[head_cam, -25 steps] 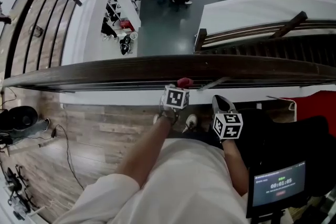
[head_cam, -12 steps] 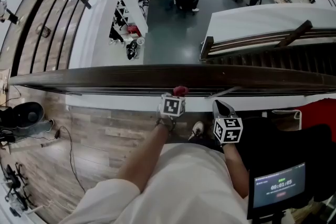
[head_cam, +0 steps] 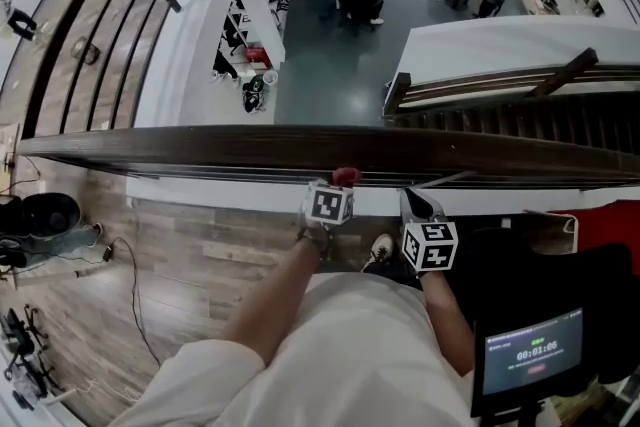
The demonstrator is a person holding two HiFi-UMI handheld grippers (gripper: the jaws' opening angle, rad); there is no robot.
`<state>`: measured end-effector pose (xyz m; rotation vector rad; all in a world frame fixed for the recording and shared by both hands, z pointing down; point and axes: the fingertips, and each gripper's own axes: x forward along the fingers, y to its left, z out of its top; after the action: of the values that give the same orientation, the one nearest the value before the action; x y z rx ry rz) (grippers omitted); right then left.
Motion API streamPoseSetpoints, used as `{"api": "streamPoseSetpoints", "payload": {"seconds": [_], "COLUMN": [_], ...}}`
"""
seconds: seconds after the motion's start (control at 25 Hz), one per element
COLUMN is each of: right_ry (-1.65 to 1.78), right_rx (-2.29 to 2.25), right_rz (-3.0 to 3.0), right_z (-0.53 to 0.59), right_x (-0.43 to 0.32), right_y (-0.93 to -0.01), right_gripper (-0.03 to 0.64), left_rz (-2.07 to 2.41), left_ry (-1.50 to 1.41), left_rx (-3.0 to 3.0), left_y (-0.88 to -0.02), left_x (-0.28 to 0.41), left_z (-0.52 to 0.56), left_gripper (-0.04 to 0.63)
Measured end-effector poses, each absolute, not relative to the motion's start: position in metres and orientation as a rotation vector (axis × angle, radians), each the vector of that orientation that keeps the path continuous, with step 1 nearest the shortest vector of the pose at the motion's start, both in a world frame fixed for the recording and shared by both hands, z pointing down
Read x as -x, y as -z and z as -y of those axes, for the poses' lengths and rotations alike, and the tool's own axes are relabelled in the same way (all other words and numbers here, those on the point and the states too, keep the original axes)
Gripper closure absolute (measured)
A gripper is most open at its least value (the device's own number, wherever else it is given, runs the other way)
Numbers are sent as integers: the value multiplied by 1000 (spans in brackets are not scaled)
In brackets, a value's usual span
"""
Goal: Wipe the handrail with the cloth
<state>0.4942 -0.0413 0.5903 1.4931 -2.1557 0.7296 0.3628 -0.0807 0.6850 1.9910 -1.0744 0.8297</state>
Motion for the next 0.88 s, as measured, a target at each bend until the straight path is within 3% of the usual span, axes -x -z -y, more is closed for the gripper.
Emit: {"api": "streamPoseSetpoints", "payload": {"seconds": [0.88], "right_ry": [-700], "right_rx": [-1574], "right_rz": [2132], "right_z": [55], "right_x": [-439], "right_y": [-587], "right_gripper": [614], "left_rz": [1106], "left_ry": [-784], "left_rx": [-1925], "left_y": [-690], "left_x": [-270], "left_z": [84], "left_gripper": [506]}}
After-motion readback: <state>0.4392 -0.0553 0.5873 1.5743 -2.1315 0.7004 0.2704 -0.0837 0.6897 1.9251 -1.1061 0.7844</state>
